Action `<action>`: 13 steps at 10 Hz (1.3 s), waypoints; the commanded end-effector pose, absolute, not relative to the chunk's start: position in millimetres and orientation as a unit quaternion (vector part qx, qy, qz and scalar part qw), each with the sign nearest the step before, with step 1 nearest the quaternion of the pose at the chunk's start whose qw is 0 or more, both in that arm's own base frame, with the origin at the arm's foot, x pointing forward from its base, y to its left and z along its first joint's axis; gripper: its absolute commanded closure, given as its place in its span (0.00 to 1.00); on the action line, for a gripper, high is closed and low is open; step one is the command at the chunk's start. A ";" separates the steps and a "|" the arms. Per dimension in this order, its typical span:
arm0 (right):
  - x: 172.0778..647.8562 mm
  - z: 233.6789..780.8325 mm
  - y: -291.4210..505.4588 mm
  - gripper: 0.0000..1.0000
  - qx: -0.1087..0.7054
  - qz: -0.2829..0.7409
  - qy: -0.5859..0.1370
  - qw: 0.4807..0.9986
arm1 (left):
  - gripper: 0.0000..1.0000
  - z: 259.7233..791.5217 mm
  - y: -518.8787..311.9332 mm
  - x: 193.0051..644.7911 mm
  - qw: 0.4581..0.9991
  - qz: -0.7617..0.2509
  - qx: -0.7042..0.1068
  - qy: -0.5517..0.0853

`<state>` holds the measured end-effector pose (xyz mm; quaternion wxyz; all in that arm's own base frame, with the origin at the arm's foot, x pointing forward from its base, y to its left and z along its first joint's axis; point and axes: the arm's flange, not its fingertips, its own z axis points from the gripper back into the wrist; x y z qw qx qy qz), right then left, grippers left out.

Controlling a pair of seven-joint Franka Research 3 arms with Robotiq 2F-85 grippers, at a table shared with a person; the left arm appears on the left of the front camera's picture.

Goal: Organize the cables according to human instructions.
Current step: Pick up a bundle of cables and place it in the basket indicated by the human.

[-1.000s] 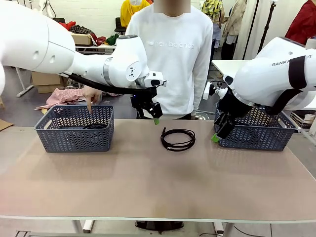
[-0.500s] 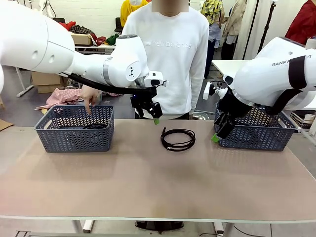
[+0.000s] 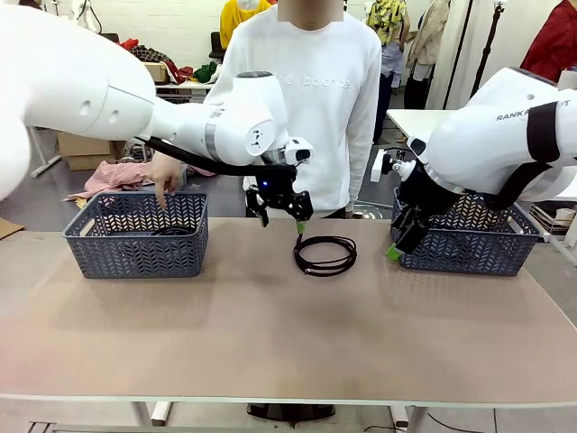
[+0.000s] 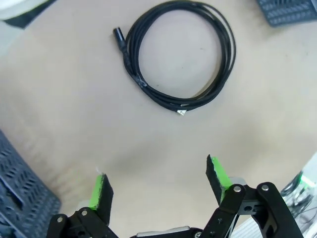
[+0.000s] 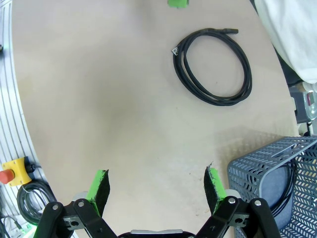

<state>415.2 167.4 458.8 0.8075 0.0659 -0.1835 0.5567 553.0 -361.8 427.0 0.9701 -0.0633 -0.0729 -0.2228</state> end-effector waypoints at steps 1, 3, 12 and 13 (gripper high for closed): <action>414.4 458.4 168.0 0.00 0.065 0.558 -0.184 0.807 | 0.00 415.3 -388.1 567.4 0.983 -0.177 -0.039 -0.044; 414.4 458.4 168.0 0.00 0.065 0.558 -0.184 0.807 | 0.00 400.8 -404.0 579.2 0.988 -0.149 -0.033 -0.021; 414.4 458.4 168.0 0.00 0.065 0.558 -0.184 0.807 | 0.00 365.7 -416.8 606.2 0.993 -0.106 -0.042 -0.012; 414.4 458.4 168.0 0.00 0.065 0.558 -0.184 0.807 | 0.00 365.7 -416.8 606.2 0.993 -0.106 -0.042 -0.012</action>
